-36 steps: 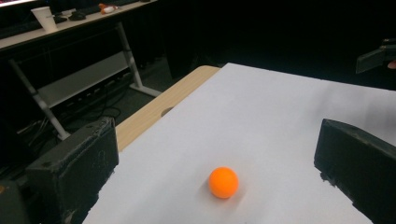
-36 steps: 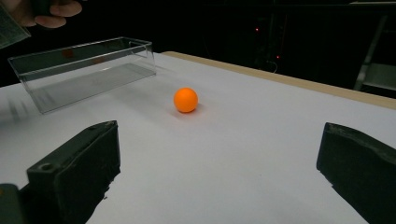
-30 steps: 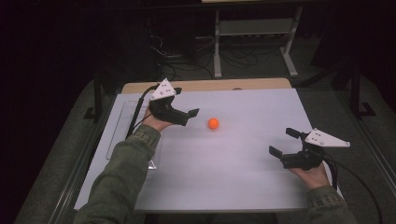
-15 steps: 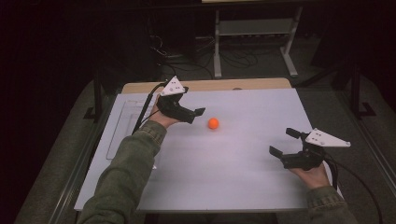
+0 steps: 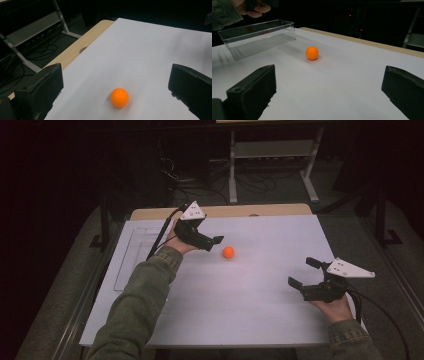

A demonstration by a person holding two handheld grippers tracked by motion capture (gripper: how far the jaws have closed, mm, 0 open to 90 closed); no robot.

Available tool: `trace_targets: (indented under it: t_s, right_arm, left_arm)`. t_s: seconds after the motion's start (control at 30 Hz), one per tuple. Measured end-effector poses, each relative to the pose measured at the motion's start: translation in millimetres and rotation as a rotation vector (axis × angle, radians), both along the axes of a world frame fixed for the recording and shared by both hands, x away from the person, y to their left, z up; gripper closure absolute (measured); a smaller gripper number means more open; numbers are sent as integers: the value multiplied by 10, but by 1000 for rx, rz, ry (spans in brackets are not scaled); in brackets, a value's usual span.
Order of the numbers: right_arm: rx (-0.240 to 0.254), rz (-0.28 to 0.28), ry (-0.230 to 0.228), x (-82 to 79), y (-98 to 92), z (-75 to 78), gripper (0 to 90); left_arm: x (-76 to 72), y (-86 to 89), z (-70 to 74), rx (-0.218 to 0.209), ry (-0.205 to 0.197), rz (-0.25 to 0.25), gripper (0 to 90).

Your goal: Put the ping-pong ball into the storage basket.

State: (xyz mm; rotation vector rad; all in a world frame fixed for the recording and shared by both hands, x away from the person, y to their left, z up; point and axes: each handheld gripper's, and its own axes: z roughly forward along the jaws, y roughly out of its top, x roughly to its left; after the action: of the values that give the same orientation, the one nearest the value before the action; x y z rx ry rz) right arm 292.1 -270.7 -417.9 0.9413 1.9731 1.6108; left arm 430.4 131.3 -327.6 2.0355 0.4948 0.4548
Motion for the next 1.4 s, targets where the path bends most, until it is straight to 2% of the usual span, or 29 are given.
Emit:
trace_targets:
  t_s: [0.63,0.7,0.93,1.17,1.4]
  right_arm:
    - [-3,1,4,-5,0,-3,0]
    - [-4,2,4,-6,2,-3,0]
    - [-4,4,4,-7,4,-4,0]
    - [-4,6,5,-9,3,-4,0]
    - [-5,8,3,-9,4,-4,0]
  left_arm:
    - [171,-167,-119,72,34,-47,0]
    - [191,-175,-138,70,37,-48,0]
    - [279,-194,-191,108,53,-49,0]
    - [385,-196,-290,130,96,-49,0]
    - [438,-207,-356,144,106,-47,0]
